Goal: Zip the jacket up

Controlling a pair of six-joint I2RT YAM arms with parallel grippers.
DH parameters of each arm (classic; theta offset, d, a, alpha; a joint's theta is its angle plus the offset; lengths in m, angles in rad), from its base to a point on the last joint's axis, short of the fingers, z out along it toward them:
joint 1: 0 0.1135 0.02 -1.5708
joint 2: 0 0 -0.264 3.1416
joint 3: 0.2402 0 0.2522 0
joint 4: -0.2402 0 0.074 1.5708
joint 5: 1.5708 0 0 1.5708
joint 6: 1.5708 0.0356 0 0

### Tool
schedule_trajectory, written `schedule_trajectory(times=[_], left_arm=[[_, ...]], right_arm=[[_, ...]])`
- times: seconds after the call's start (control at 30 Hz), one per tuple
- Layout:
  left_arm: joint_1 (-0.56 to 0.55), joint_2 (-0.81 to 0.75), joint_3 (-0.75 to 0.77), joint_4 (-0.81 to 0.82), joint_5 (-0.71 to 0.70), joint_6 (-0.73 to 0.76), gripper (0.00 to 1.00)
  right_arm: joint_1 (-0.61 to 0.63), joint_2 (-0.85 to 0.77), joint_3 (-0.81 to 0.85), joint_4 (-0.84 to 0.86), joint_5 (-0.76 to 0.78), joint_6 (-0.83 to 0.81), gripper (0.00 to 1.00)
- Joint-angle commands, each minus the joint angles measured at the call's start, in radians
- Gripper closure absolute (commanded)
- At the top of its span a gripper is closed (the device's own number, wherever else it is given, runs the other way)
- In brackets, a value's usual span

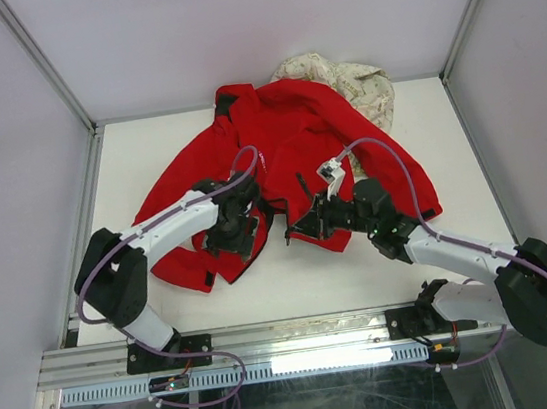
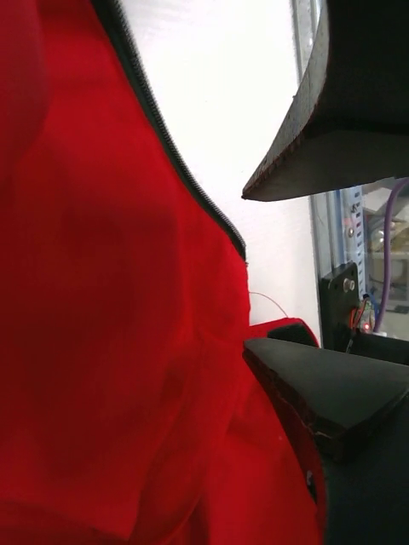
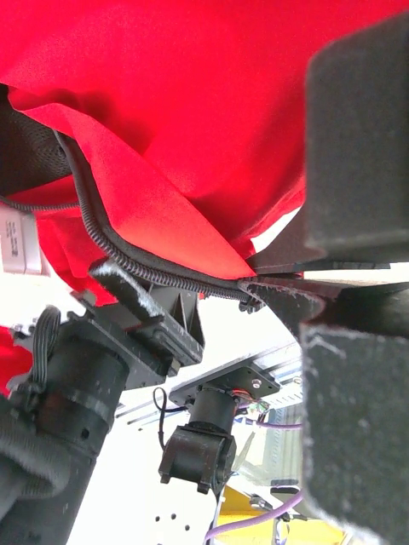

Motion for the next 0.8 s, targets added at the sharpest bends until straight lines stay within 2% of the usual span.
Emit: schedule_trajectory(times=[0.0, 0.07, 0.2, 0.37, 0.47, 0.63, 0.77], left_arm=[[0.008, 0.072, 0.040, -0.017, -0.027, 0.029, 0.34], [0.011, 0.116, 0.021, 0.017, 0.006, 0.020, 0.35], [0.016, 0.179, -0.031, 0.100, 0.075, -0.022, 0.44], [0.015, 0.186, -0.095, 0.251, 0.217, -0.096, 0.59], [0.006, 0.148, -0.117, 0.349, 0.341, -0.183, 0.67], [-0.036, 0.089, -0.095, 0.436, 0.424, -0.297, 0.69], [-0.058, 0.055, -0.058, 0.416, 0.401, -0.320, 0.63]], right_arm=[[-0.003, -0.042, -0.008, 0.095, -0.007, 0.018, 1.00], [-0.003, -0.042, -0.011, 0.097, -0.010, 0.015, 1.00], [-0.005, -0.047, -0.013, 0.097, -0.014, 0.015, 1.00], [-0.008, -0.085, -0.027, 0.064, 0.006, 0.007, 1.00], [-0.015, -0.125, -0.033, 0.022, 0.081, -0.017, 1.00], [-0.033, -0.184, -0.058, -0.009, 0.138, -0.019, 1.00], [-0.039, -0.203, -0.067, -0.029, 0.144, -0.019, 1.00]])
